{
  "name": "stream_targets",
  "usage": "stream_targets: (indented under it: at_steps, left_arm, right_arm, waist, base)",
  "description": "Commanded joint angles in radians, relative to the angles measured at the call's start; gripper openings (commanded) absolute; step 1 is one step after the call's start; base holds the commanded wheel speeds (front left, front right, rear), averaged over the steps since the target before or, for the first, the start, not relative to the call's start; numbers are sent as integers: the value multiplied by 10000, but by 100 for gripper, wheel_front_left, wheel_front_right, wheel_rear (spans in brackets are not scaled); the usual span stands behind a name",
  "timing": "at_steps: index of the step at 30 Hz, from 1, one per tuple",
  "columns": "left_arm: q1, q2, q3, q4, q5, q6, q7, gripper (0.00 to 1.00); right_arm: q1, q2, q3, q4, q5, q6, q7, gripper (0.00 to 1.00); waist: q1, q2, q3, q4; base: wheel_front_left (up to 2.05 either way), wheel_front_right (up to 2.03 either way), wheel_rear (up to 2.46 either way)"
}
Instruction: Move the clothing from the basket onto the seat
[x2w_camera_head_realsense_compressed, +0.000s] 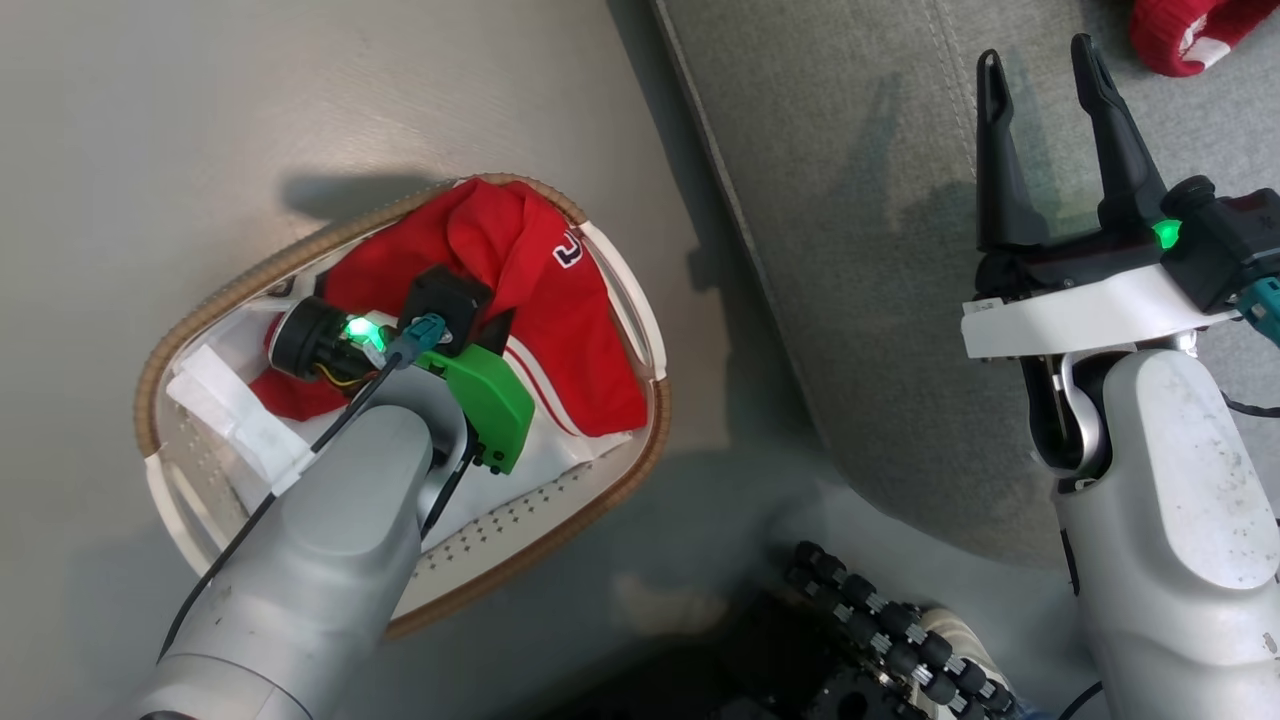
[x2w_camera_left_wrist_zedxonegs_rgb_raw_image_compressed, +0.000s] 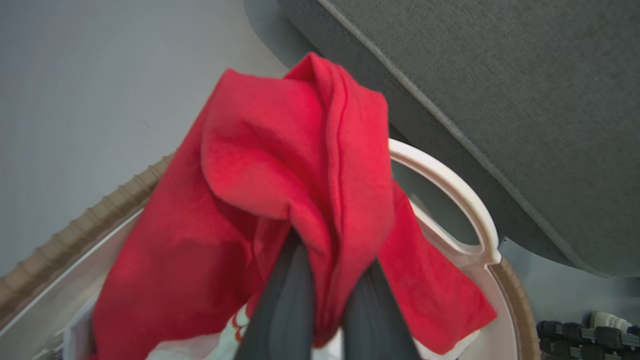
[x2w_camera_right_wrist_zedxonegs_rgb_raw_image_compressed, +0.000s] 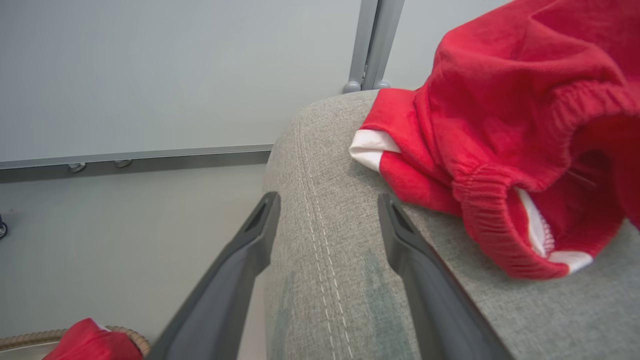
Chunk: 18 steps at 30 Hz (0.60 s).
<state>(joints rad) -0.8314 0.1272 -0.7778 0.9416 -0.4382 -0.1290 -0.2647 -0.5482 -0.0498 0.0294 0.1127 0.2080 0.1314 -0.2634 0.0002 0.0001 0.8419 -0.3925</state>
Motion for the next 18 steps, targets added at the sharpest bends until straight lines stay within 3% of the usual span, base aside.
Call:
stream_targets:
  at_steps: [1,9,18]
  left_arm:
    - [-23,57,-25,-90,-27,-29,4,0]
    - [589,217,282,-927,233,-29,1,0]
    - [1644,408,780,-2450,735,-29,1,0]
  right_arm:
    - [37,-17,-11,60,-88,-14,-20,100]
    - [304,-23,-221,466,-664,-14,-20,100]
    - [1002,-29,-618,883,-1401,-14,-20,100]
  waist:
    - [-2,-1,-175,184]
    - [-2,-1,-1221,866]
    - [-2,-1,-3297,1887]
  base:
    - [0,0,0]
    - [0,0,0]
    - [0,0,0]
